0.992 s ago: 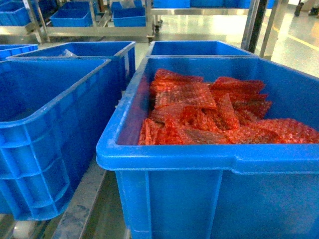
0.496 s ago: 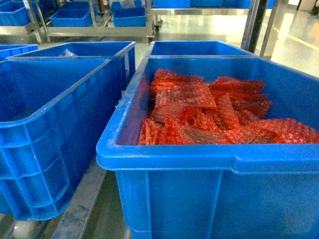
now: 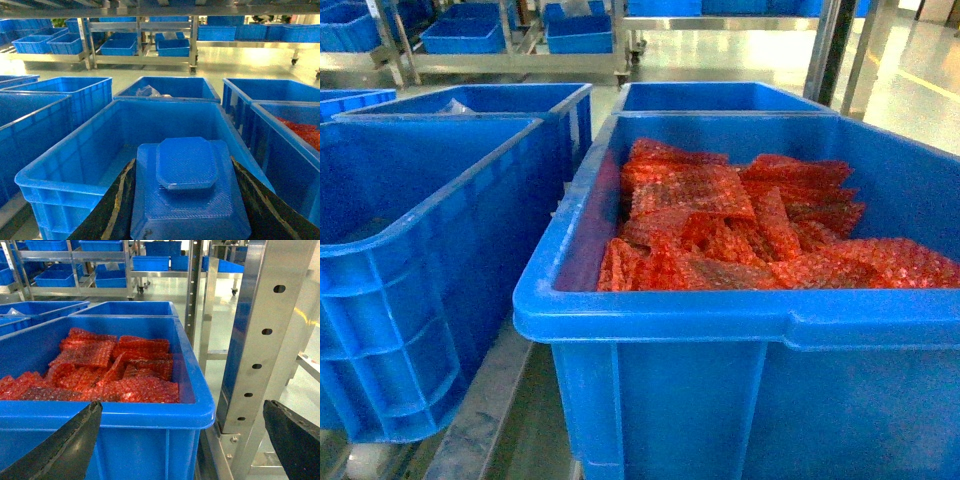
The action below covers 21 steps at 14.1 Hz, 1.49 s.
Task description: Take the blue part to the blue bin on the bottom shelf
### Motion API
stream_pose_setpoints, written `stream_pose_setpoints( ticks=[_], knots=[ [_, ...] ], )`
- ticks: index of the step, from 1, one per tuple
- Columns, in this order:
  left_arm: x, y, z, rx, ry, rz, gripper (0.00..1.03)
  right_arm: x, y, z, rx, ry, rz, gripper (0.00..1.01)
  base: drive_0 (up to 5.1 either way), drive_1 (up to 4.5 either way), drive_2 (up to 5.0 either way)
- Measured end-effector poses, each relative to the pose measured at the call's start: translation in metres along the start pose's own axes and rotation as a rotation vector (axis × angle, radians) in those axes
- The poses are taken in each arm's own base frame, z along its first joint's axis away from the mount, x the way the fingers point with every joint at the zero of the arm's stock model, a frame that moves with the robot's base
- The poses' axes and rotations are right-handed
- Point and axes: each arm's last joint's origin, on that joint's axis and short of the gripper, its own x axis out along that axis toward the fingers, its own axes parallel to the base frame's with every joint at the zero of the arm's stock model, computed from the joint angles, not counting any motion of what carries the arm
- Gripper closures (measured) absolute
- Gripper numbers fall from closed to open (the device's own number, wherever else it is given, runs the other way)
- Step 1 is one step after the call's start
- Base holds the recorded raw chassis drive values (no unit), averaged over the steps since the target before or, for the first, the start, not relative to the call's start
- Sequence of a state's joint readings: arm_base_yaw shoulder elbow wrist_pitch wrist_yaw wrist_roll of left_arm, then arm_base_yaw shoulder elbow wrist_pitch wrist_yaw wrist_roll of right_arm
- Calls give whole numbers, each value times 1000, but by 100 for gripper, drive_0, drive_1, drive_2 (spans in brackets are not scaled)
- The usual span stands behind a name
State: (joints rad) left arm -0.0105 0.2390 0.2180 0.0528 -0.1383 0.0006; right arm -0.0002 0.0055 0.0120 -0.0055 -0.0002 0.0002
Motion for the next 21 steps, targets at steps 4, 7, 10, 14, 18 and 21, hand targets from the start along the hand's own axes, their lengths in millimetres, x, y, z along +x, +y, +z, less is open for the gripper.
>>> stream_pose_setpoints(
  ticks=[4,7,10,14,18,21],
  knots=[
    [0,0,0,0,0,0,59,0,0,0,0,0,0,3,0,0,0],
    [0,0,0,0,0,0,59,0,0,0,0,0,0,3,0,0,0],
    [0,0,0,0,0,0,59,0,0,0,0,0,0,3,0,0,0],
    [0,0,0,0,0,0,59,0,0,0,0,0,0,3,0,0,0],
    [0,0,0,0,0,0,59,0,0,0,0,0,0,3,0,0,0],
    [0,0,0,0,0,0,59,0,0,0,0,0,0,3,0,0,0]
  ],
)
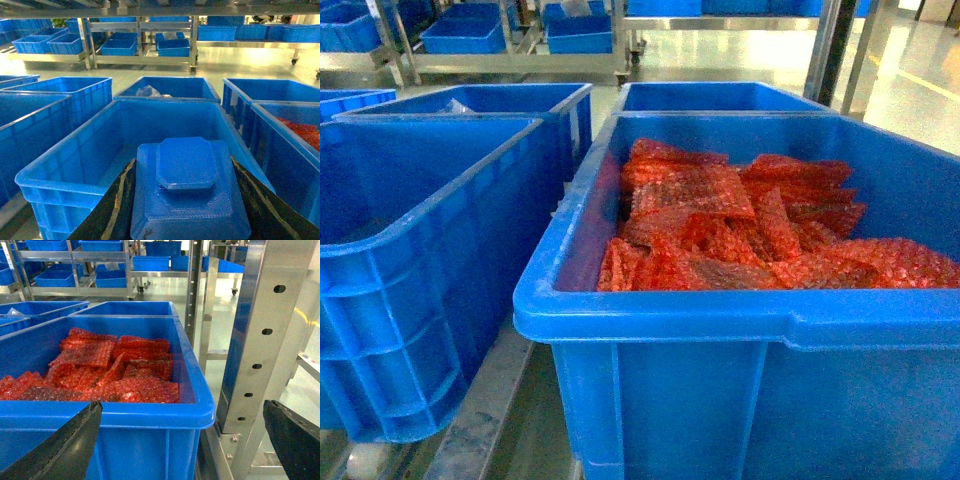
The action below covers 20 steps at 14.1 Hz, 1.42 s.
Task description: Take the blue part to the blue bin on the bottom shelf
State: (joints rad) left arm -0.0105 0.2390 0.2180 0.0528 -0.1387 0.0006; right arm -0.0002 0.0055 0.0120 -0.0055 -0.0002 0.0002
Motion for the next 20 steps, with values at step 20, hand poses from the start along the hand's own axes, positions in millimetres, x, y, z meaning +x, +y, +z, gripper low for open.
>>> stream_pose_setpoints(
  ticks=[20],
  knots=[
    [158,-28,18,11,36,-13,59,0,0,0,0,0,0,3,0,0,0]
  ],
)
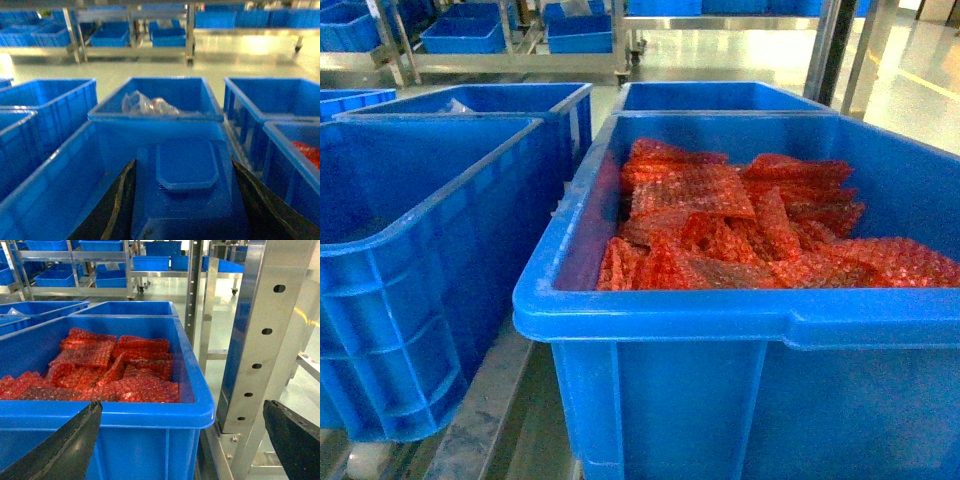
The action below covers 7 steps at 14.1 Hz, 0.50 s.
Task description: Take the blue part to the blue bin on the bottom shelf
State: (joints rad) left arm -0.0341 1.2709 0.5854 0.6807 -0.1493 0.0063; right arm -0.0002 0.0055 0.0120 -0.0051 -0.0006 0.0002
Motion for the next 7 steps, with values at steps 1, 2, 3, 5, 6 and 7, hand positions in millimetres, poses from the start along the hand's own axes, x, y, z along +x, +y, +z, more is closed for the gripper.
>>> stream_pose_setpoints(
  ticks=[1,2,3,5,6,7],
  knots=[
    [26,-5,-14,9,70,10,59,0,0,0,0,0,0,3,0,0,0],
    [32,-6,-21,14,95,11,59,0,0,0,0,0,0,3,0,0,0],
    [38,-7,-31,25,127,20,59,0,0,0,0,0,0,3,0,0,0],
    [40,-6,-21,31,64,24,42,0,0,0,0,0,0,3,0,0,0],
    [41,-6,-19,30,56,24,28,0,0,0,0,0,0,3,0,0,0],
    [41,-6,-19,31,61,24,13,0,0,0,0,0,0,3,0,0,0]
  ],
)
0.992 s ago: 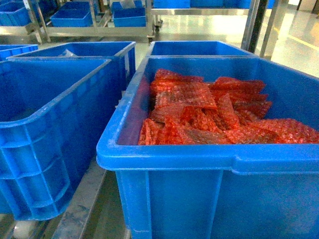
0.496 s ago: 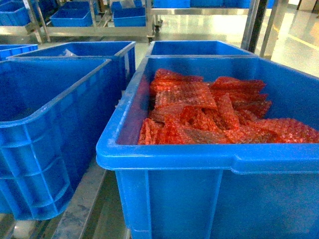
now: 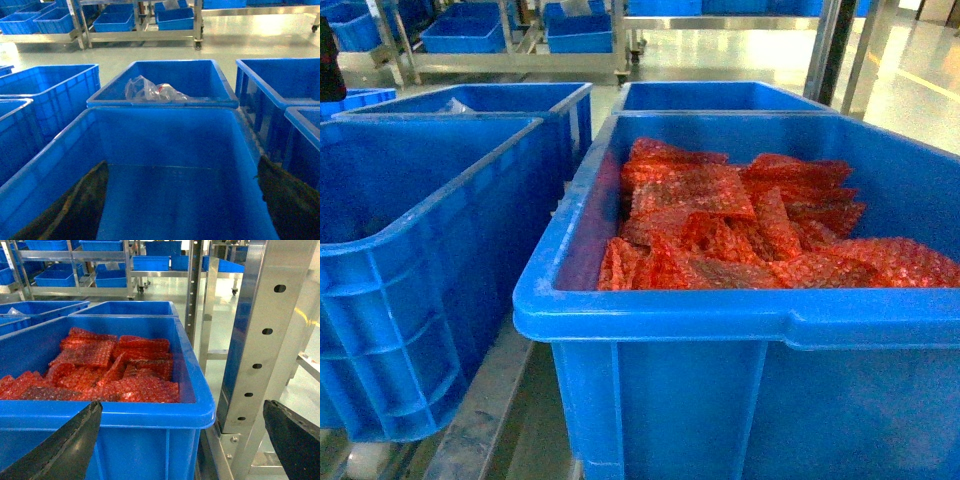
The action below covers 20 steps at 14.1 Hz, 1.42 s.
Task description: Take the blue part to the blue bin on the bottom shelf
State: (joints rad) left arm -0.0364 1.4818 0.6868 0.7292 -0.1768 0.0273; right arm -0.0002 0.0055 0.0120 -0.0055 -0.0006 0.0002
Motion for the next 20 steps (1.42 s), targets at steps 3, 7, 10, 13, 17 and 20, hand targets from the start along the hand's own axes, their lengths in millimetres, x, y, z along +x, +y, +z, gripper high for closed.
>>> stream_pose_setpoints(
  ticks=[3,7,10,13,17,20],
  knots=[
    [0,0,0,2,-1,0,5,0,0,0,0,0,0,3,0,0,0],
    [-48,13,-24,-28,-67,-135,52,0,0,0,0,0,0,3,0,0,0],
    [-86,17,-43,-27,-60,-138,94,0,0,0,0,0,0,3,0,0,0],
    [-116,21,-55,-30,-56,-138,101,0,0,0,0,0,0,3,0,0,0],
    [-142,24,-65,-31,-75,-138,101,0,0,0,0,0,0,3,0,0,0],
    [-155,26,-76,-30,-53,-138,101,0,0,0,0,-1,0,3,0,0,0]
  ],
)
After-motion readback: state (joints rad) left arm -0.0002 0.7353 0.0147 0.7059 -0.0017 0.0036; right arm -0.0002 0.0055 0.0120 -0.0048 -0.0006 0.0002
